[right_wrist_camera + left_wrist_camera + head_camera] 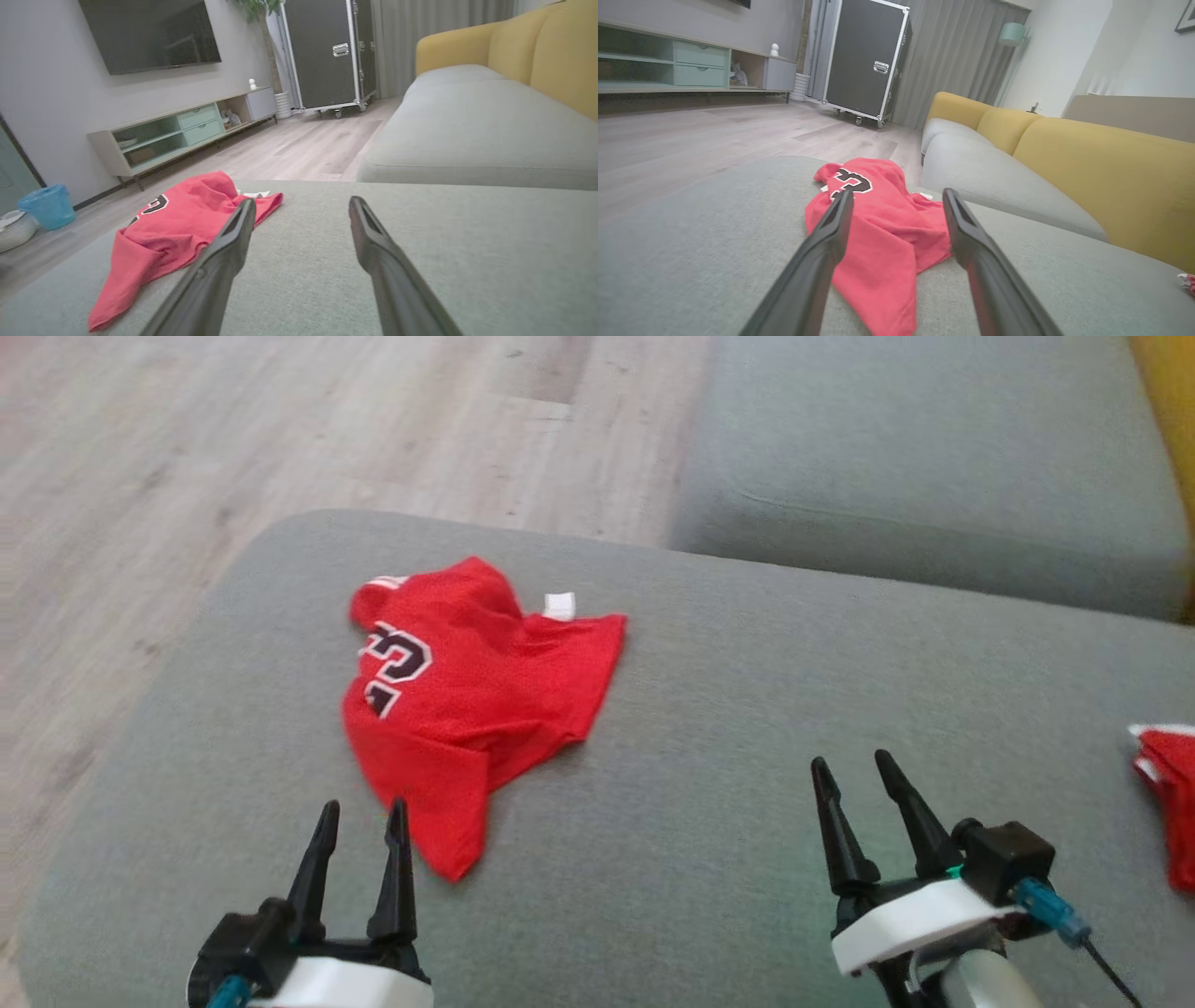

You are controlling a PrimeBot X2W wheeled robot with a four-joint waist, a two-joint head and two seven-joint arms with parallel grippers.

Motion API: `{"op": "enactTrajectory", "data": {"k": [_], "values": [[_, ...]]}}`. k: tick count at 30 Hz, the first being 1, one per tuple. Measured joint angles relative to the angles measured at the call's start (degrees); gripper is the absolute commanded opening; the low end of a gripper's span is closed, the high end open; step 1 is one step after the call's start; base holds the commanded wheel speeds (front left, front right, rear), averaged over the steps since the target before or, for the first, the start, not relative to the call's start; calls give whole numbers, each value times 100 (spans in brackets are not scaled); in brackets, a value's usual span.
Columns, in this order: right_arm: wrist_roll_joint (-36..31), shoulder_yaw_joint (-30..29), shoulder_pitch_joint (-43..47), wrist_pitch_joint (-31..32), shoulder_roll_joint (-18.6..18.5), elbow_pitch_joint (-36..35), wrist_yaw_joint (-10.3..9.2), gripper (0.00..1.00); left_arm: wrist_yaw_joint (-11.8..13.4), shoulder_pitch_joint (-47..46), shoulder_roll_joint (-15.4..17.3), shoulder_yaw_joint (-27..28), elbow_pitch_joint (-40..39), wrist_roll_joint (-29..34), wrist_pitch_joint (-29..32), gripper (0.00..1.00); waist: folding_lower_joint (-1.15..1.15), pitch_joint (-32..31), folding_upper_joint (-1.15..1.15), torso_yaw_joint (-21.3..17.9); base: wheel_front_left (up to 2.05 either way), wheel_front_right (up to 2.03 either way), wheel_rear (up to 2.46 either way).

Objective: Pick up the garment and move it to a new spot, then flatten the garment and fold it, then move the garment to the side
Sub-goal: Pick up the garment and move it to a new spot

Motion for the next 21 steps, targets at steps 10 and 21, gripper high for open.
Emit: {"op": "enactTrajectory", "data": {"k": [10,21], "values": [[104,162,-1,0,4,65,0,100,-30,36,4,133,96,159,0,100,0,-66,0,335,0,0,0],[-99,-133,-55,0,5,47,0,100,-66,-1352,478,-1168,1154,301,661,100,1,400,0,50,0,0,0]]}}
